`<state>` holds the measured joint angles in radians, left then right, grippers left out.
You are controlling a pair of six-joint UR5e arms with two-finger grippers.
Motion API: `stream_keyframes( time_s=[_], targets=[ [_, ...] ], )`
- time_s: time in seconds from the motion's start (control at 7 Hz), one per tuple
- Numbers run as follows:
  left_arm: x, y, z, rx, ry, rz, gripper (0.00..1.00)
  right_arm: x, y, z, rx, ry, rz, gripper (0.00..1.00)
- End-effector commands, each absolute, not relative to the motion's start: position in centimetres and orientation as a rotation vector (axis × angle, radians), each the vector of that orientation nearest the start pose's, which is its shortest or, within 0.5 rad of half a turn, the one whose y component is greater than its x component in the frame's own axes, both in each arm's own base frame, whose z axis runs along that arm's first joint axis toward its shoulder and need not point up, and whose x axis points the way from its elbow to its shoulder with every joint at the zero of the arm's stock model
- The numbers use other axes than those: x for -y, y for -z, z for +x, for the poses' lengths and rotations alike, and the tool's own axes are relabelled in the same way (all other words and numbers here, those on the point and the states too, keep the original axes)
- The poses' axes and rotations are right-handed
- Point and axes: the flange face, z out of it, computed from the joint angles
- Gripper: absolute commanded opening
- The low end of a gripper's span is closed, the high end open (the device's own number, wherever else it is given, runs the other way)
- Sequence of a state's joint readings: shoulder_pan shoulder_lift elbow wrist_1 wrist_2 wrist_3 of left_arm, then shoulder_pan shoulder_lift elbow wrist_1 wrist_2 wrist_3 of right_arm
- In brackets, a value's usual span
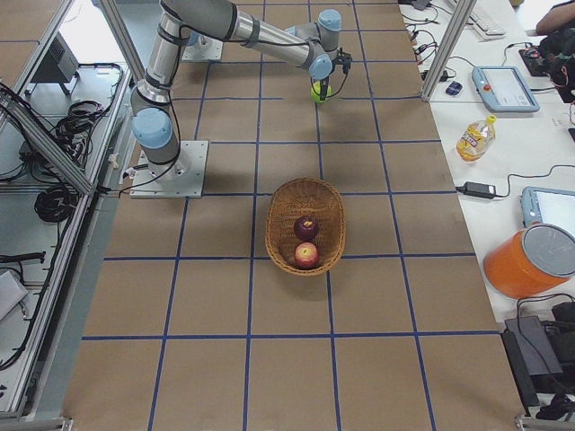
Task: Put all apples into basket
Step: 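Carry the green apple into the basket and open the right gripper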
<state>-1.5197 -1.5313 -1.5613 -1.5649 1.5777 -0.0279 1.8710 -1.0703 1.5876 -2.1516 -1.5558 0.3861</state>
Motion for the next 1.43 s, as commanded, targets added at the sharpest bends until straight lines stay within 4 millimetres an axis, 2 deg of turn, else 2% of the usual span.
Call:
stream_keyframes(
  time_s=[0.0,0.14,0.43,0.57,0.71,0.86,1.0,1.14,1.29],
  targets=[
    [48.7,-51.3,-10.9,-3.136,0.087,-0.111,1.00,58.2,-31.2,21.4,-3.138,0.034,0.044,0.42],
    [48.6,-51.4,-10.9,-3.136,0.089,-0.111,1.00,57.2,-32.5,14.8,-3.144,0.027,-0.124,0.42],
    [48.5,-51.4,-10.9,-3.137,0.089,-0.113,1.00,54.0,-32.8,2.5,-3.141,0.039,-0.238,0.42],
    [48.5,-51.4,-11.0,-3.138,0.089,-0.111,1.00,53.2,-32.0,-4.4,-3.150,0.074,-0.329,0.43],
    [48.4,-51.3,-11.0,-3.138,0.087,-0.111,1.00,51.7,-30.5,-10.5,-3.128,0.038,-0.436,0.43],
    [48.4,-51.2,-11.0,-3.138,0.082,-0.113,1.00,50.5,-30.1,-15.4,-3.111,0.048,-0.566,0.43],
    [48.3,-51.1,-11.0,-3.138,0.082,-0.113,1.00,49.7,-29.0,-17.9,-3.088,0.026,-0.619,0.44],
    [48.1,-50.9,-11.0,-3.138,0.072,-0.116,1.00,50.0,-26.8,-18.6,-3.069,0.016,-0.613,0.47],
    [47.9,-50.8,-11.0,-3.138,0.072,-0.116,1.00,50.8,-25.6,-19.1,-3.086,0.054,-0.622,0.64]
  ],
)
